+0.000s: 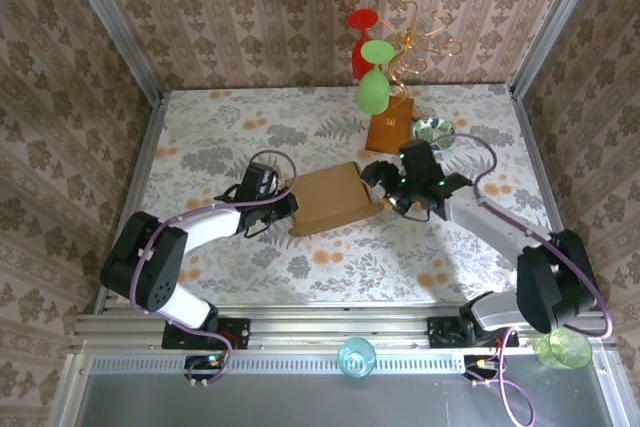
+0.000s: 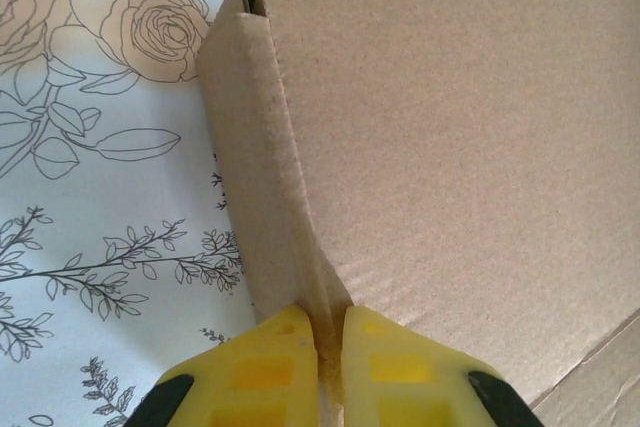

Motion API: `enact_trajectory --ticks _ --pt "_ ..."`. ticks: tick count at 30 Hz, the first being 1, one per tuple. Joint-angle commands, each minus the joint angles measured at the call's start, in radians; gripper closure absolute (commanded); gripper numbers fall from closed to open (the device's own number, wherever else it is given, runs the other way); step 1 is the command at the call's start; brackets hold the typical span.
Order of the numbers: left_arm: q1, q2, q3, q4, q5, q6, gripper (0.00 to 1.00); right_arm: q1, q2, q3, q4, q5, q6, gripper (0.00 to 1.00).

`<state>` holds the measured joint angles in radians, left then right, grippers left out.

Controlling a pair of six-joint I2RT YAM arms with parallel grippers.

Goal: Fold the paper box

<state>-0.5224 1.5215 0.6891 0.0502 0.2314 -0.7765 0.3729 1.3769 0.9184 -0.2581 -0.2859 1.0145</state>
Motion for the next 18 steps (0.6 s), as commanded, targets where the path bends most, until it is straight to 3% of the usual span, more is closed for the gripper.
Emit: enact_trajectory --ticks 1,8,12,18 --pt "-0.01 0.031 -0.029 -0.177 -0.024 0.055 0.95 -0.077 0.058 0.046 -0.112 -0.187 -0.335 0.17" --pt "-0.004 0.035 -0.039 -0.181 -0.02 0.086 0.96 -0.129 0.306 0.149 -0.161 -0.308 -0.539 0.14" --pt "0.013 0.03 -0.061 -0.165 -0.01 0.091 0.97 -0.137 0.386 0.154 -0.114 -0.352 -0.558 0.13" --pt "0.042 0.018 -0.099 -0.133 0.019 0.098 0.98 -0.138 0.519 0.167 -0.006 -0.526 -0.557 0.13"
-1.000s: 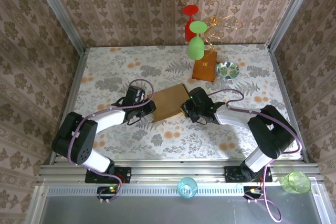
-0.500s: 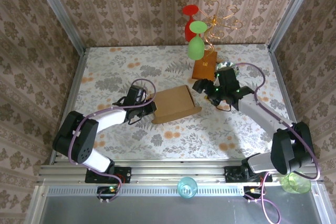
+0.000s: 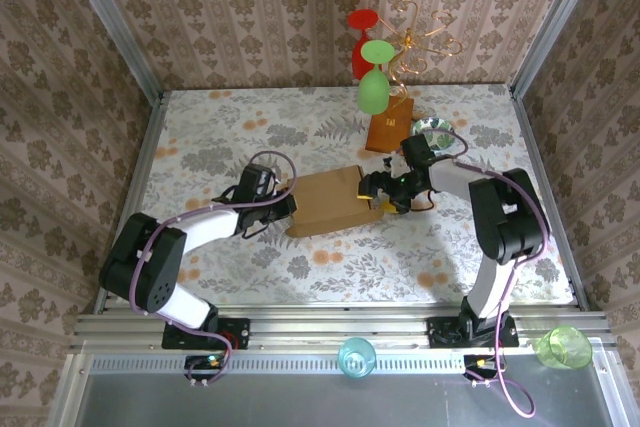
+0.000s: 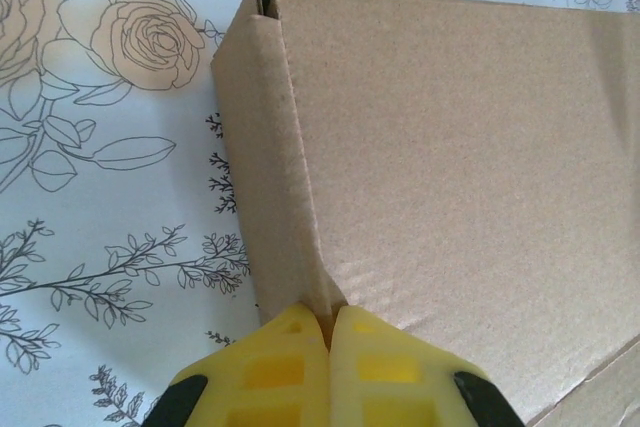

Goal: Fold the paper box

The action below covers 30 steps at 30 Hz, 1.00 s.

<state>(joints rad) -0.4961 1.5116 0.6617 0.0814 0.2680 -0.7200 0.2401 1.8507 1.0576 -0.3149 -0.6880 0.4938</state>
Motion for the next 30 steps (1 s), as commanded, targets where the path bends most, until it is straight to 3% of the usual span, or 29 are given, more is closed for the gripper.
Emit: enact_trajectory --ticks 1,11,18,19,23,26,28,30 --pt "0.025 0.027 -0.08 -0.157 -0.013 0.041 0.98 -0.004 0.062 0.028 0.067 -0.141 -0.037 0.13" --pt "0.081 0.037 -0.111 -0.115 0.022 0.036 0.98 0.028 0.111 0.028 0.274 -0.318 0.078 0.17" --pt "0.096 0.018 -0.104 -0.082 0.031 0.029 0.95 0.055 0.087 -0.014 0.427 -0.309 0.249 0.35" --pt "0.099 -0.002 -0.101 -0.077 0.031 0.024 0.92 0.056 0.08 -0.024 0.454 -0.308 0.289 0.4" --pt "0.117 -0.156 -0.085 -0.063 -0.003 0.005 0.61 0.049 0.045 -0.044 0.465 -0.283 0.425 0.55" --pt "0.151 -0.277 -0.091 -0.032 -0.039 -0.051 0.46 0.035 0.003 -0.067 0.508 -0.274 0.597 0.57" --pt "0.197 -0.313 -0.08 -0.051 -0.027 -0.116 0.37 0.025 -0.013 -0.066 0.515 -0.282 0.717 0.57" --pt "0.255 -0.307 -0.066 -0.067 0.043 -0.186 0.36 0.02 -0.026 -0.058 0.496 -0.287 0.826 0.59"
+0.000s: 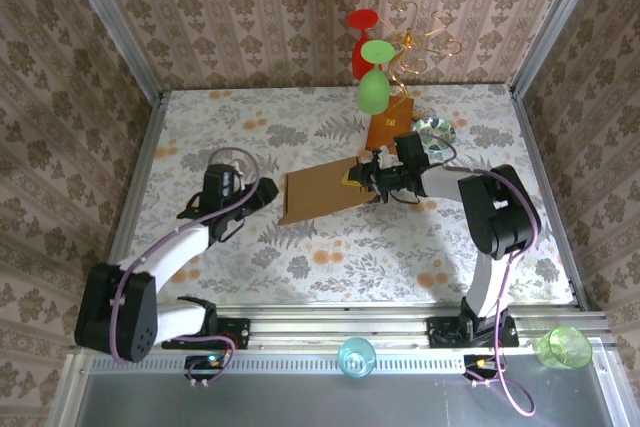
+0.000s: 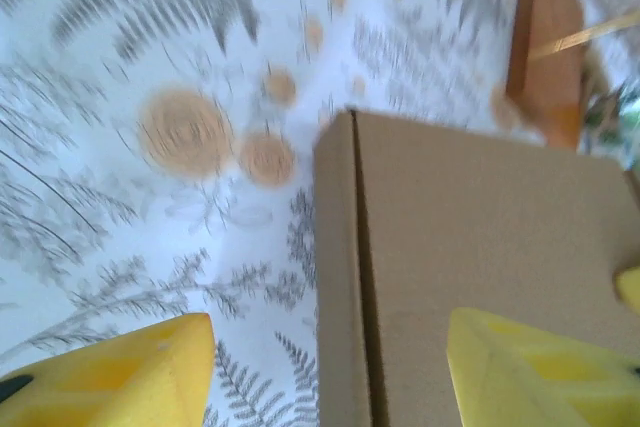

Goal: Fold the paper box

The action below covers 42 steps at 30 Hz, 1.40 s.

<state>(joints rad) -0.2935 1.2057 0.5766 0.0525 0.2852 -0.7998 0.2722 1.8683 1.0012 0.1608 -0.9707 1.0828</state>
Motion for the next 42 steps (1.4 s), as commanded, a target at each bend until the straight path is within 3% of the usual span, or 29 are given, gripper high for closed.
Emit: enact_trajectory --ticks 1,4,10,12,20,27,33,42 --pt "0.081 0.016 0.027 -0.042 0.067 -0.146 0.35 -0.014 -0.05 0.004 0.005 -0.01 0.283 0.59" --pt "0.104 0.081 0.093 -0.133 0.138 -0.248 0.33 -0.014 -0.05 0.04 -0.066 -0.042 0.381 0.6" --pt "0.089 0.135 0.117 -0.067 0.198 -0.519 0.27 -0.019 -0.041 0.106 -0.179 -0.118 0.432 0.59" --pt "0.084 0.143 0.126 -0.053 0.204 -0.573 0.11 -0.02 -0.037 0.121 -0.209 -0.133 0.427 0.59" --pt "0.039 0.27 0.082 0.149 0.322 -0.821 0.12 -0.025 -0.007 0.14 -0.25 -0.157 0.416 0.58" --pt "-0.017 0.358 0.065 0.366 0.303 -1.004 0.15 -0.026 0.008 0.135 -0.245 -0.162 0.423 0.58" --pt "-0.065 0.414 0.023 0.559 0.278 -1.162 0.3 -0.026 0.024 0.128 -0.235 -0.163 0.433 0.58" --pt "-0.101 0.367 -0.007 0.521 0.23 -1.244 0.58 -0.037 0.053 0.099 -0.179 -0.157 0.476 0.56"
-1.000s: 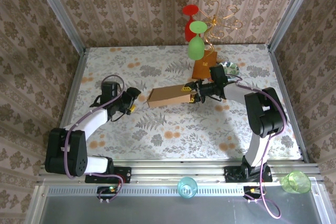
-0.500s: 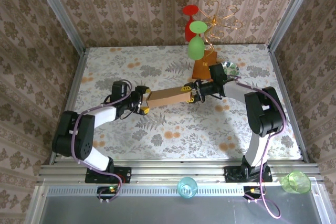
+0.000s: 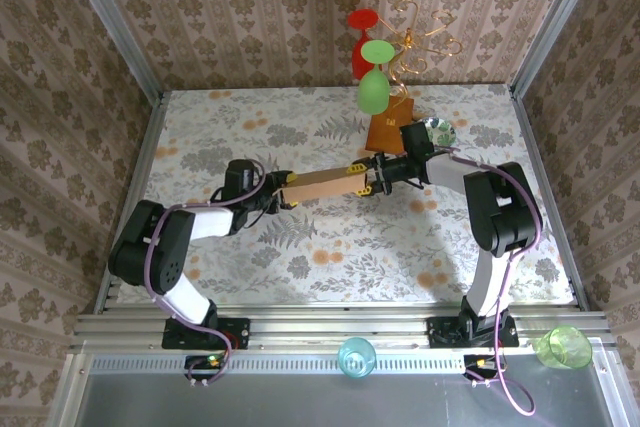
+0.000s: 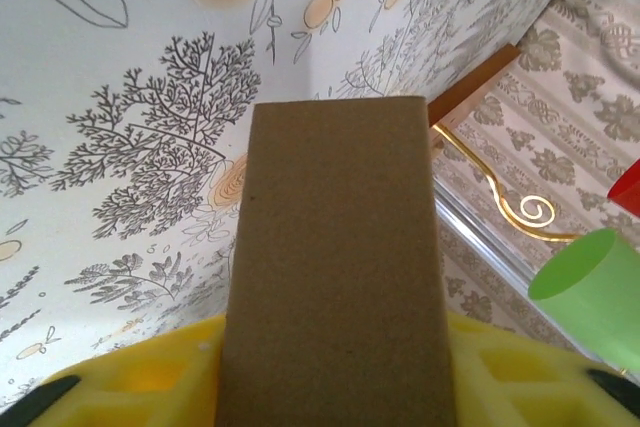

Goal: Fold the paper box

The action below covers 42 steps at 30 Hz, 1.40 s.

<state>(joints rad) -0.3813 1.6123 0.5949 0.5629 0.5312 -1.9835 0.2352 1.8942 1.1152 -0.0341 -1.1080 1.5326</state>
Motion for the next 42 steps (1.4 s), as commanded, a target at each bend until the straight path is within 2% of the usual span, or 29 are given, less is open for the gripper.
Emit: enact_trajectory --ticks 1,4,6,10,15,18,19,24,26,29,38,42 --pt "-0.013 -0.051 -0.03 -0.01 -0.022 -0.072 0.61 -0.002 0.027 -0.018 0.015 -0.016 0.026 0.53" --pt "-0.014 -0.098 -0.031 -0.12 -0.04 -0.105 0.67 -0.009 0.02 -0.011 -0.009 -0.01 0.002 0.37" --pt "-0.014 -0.139 -0.018 -0.235 -0.047 -0.123 0.73 -0.018 0.004 0.012 -0.095 0.002 -0.072 0.29" --pt "0.003 -0.215 0.046 -0.559 -0.028 -0.119 0.8 -0.052 -0.067 0.067 -0.279 0.051 -0.255 0.21" --pt "0.049 -0.275 0.139 -0.93 -0.011 -0.062 0.81 -0.117 -0.217 0.13 -0.461 0.188 -0.508 0.21" --pt "0.094 -0.29 0.176 -1.079 -0.015 -0.024 0.8 -0.134 -0.319 0.159 -0.559 0.335 -0.728 0.29" --pt "0.109 -0.29 0.19 -1.134 -0.02 -0.01 0.8 -0.126 -0.36 0.16 -0.587 0.407 -0.824 0.36" --pt "0.166 -0.244 0.214 -1.206 -0.011 0.036 0.8 0.04 -0.544 0.096 -0.581 0.704 -1.262 0.53" --pt "0.187 -0.212 0.23 -1.228 -0.01 0.058 0.81 0.118 -0.569 0.072 -0.546 0.746 -1.403 0.55" --pt "0.213 -0.162 0.267 -1.259 -0.001 0.097 0.81 0.183 -0.55 0.076 -0.516 0.765 -1.531 0.55" --pt "0.274 -0.049 0.348 -1.321 0.023 0.206 0.85 0.236 -0.241 0.381 -0.771 0.769 -1.721 0.55" --pt "0.275 -0.041 0.355 -1.322 0.012 0.207 0.86 0.254 -0.194 0.417 -0.776 0.751 -1.707 0.53"
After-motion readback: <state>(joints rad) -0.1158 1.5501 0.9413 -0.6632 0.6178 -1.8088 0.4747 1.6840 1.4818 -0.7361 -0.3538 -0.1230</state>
